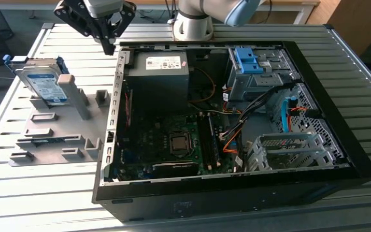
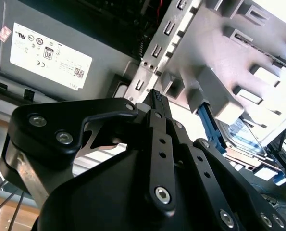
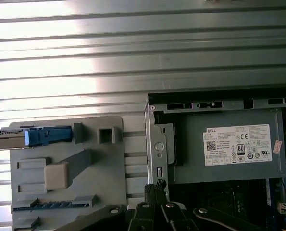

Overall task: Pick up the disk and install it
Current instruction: 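Reach for the disk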

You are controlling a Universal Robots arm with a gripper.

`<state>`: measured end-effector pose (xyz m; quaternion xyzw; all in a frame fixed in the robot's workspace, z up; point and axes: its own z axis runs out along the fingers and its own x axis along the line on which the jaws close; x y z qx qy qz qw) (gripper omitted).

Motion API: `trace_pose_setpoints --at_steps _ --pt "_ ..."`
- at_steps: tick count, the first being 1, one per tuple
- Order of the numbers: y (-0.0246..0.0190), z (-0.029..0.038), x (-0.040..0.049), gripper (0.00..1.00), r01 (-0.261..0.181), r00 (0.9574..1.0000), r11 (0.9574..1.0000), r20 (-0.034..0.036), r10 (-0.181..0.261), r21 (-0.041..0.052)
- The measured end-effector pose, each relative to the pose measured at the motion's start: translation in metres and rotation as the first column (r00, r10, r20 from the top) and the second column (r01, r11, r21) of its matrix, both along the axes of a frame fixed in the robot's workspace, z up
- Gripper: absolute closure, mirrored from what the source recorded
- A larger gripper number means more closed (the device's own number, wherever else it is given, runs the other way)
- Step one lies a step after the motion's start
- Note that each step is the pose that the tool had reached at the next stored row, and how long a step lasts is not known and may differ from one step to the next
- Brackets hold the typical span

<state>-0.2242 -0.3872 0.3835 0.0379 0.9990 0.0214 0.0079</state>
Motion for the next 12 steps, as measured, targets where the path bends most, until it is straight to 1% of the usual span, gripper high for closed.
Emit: trace_pose_setpoints --at_steps 8,12 --pt "0.0052 -0.0013 -0.0119 0.89 0.0 1.0 1.0 0.0001 0.0 0.0001" --pt "0.0055 -0.0014 -0.013 0.89 0.0 1.0 1.0 0.0001 0.0 0.0002"
